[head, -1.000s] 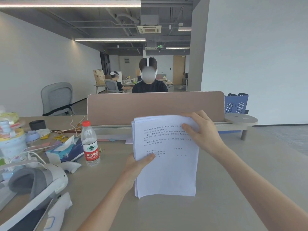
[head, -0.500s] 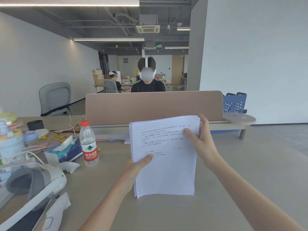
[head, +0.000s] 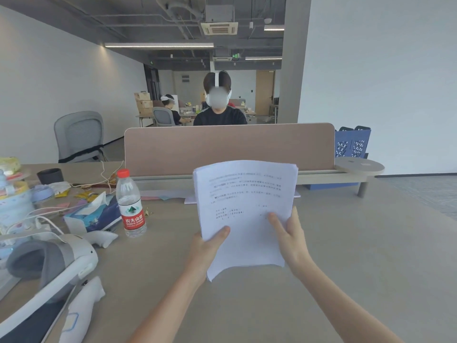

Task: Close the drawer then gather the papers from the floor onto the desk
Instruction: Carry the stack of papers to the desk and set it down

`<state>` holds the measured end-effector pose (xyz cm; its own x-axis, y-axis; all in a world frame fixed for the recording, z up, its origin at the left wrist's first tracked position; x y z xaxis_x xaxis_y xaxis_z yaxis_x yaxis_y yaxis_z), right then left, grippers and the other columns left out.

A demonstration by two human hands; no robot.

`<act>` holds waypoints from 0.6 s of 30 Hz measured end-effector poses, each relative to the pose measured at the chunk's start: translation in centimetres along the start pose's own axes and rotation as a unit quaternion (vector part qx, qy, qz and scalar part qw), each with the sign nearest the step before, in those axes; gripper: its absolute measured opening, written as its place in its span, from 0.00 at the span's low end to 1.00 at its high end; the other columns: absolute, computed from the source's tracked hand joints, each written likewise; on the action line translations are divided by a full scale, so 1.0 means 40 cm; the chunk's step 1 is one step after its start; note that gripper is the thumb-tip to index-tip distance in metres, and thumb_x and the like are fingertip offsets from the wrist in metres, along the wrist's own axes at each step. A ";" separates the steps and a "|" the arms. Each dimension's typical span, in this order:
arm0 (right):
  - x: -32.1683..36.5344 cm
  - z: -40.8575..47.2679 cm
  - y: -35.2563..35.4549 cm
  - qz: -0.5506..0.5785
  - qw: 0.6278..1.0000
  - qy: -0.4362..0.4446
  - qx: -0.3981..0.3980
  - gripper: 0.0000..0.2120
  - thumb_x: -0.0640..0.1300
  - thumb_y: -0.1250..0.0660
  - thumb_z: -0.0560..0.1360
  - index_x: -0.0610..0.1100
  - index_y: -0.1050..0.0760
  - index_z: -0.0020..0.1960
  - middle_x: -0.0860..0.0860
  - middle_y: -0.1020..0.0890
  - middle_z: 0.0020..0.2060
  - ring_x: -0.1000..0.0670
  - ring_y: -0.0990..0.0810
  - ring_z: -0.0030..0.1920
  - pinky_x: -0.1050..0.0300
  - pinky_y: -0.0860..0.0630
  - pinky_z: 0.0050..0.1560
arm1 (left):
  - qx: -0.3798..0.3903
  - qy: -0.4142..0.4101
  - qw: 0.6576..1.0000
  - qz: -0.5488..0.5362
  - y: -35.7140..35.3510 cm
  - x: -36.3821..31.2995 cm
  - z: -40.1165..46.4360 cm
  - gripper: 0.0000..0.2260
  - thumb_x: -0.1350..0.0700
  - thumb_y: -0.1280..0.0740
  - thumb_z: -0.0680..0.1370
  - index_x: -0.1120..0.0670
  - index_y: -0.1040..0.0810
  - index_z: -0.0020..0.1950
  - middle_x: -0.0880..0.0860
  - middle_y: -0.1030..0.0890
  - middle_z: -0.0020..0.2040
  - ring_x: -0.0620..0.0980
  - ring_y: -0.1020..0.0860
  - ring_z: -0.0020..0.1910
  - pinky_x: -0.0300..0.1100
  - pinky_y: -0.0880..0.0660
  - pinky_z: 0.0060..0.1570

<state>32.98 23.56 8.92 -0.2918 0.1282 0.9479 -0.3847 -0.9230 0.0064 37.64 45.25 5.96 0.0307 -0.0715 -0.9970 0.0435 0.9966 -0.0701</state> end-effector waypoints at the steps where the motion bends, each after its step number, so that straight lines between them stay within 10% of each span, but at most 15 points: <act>1: -0.030 -0.012 -0.003 -0.009 1.000 -0.018 0.000 0.04 0.46 0.36 0.81 0.51 0.29 0.56 0.63 0.16 0.47 0.55 0.17 0.54 0.59 0.20 0.48 | -0.001 0.008 1.000 0.003 -0.002 0.016 -0.004 0.04 0.52 0.26 0.73 0.48 0.16 0.47 0.45 0.12 0.43 0.41 0.15 0.41 0.41 0.21 0.42; 6: -0.075 -0.034 0.012 -0.014 0.999 -0.044 -0.010 0.08 0.45 0.39 0.83 0.40 0.33 0.55 0.58 0.20 0.44 0.57 0.20 0.46 0.56 0.24 0.48 | -0.008 -0.004 1.000 0.022 0.001 0.022 -0.010 0.04 0.50 0.27 0.73 0.47 0.16 0.46 0.40 0.13 0.40 0.39 0.15 0.41 0.39 0.23 0.40; 18: -0.154 -0.056 0.002 -0.044 0.994 -0.089 0.034 0.07 0.43 0.41 0.84 0.52 0.27 0.57 0.68 0.17 0.46 0.66 0.20 0.47 0.62 0.25 0.51 | 0.005 0.011 0.998 0.061 0.000 0.054 -0.017 0.01 0.50 0.29 0.76 0.45 0.18 0.45 0.39 0.15 0.43 0.35 0.18 0.40 0.35 0.24 0.39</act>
<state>32.79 23.51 2.37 -0.0973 0.1478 0.9842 -0.3398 -0.9344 0.1068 37.02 45.14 3.78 0.0135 0.0506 -0.9986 0.0510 0.9974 0.0513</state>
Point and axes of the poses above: each hand's wrist, its own z-axis towards the middle knuckle, its own y-axis out of the back of the hand, x = y × z, the point moved 7 cm from there along z, towards the middle knuckle
